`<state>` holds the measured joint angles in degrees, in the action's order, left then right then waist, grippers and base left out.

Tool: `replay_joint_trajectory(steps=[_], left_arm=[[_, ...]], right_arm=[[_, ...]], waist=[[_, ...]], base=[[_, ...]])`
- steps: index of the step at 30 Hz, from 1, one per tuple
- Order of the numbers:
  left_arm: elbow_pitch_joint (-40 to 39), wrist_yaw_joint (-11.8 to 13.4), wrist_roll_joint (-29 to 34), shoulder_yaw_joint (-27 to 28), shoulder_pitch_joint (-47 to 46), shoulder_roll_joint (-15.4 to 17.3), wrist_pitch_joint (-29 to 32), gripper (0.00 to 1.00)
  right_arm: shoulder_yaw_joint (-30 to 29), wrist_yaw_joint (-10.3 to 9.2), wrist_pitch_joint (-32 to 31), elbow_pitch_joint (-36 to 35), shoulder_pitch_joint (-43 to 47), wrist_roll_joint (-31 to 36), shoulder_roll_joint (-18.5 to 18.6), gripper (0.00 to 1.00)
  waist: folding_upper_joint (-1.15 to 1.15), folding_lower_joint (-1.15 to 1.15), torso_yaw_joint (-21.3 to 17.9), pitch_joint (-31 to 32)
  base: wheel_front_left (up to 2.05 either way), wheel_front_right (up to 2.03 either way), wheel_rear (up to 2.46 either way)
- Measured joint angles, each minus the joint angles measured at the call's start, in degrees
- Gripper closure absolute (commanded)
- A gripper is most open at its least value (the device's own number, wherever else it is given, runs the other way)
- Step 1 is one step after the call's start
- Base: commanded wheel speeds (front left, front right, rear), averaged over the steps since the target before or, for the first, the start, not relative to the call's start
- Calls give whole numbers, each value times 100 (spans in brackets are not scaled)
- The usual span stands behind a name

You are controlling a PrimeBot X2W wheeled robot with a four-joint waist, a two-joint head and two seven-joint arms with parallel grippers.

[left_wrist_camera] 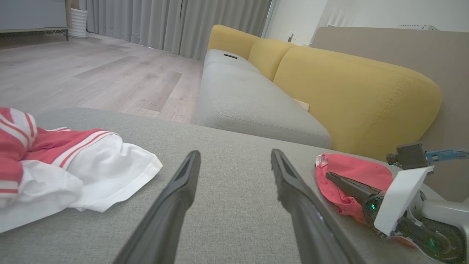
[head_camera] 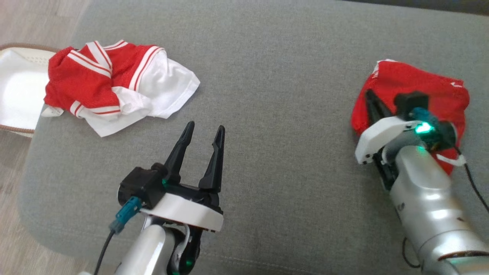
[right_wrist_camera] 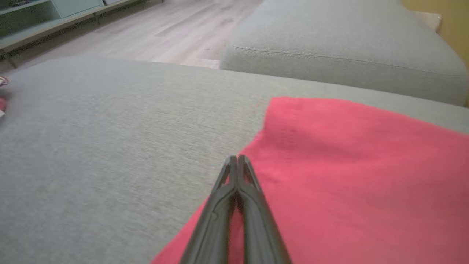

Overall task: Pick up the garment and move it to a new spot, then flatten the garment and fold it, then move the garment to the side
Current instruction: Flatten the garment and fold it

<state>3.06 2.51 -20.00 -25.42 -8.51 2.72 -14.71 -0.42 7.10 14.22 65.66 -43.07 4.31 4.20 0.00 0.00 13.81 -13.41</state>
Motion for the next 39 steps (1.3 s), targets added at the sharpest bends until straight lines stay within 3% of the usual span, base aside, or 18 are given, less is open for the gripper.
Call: replay_joint_trajectory(steps=[2,3,4,7,10,20,29,39], left_arm=[[9,0,0,23,10,0,0,0],[19,0,0,30,14,0,0,0],[23,1,0,42,24,0,0,0],[33,4,2,169,148,-1,0,0],[74,11,83,396,408,1,0,0],[127,58,444,1237,1155,9,1,0],[-132,41,700,1630,1734,8,1,0],[-188,-256,913,1709,2145,12,1,0]], right_arm=[[320,0,-1,-141,56,-248,-32,100],[504,0,-1,-346,135,-453,-26,82],[699,0,-1,-630,259,-734,-21,0],[1316,0,1,-1518,843,-1461,-20,0],[1579,0,8,-2183,1634,-1699,-59,0],[792,0,15,-4488,3433,-1633,-60,0],[398,0,15,-5261,4354,-1564,-11,0],[141,0,15,-5417,4990,-1514,-36,0]], waist=[[0,0,3,72],[0,0,4,115],[0,0,0,168],[0,0,-56,344],[0,0,-165,561],[0,0,-688,1282],[0,0,-963,1625],[0,-1,-889,1776]], base=[[0,0,0],[0,0,0],[0,0,0],[0,0,0],[0,0,0],[0,0,0],[0,0,0],[0,0,0]])
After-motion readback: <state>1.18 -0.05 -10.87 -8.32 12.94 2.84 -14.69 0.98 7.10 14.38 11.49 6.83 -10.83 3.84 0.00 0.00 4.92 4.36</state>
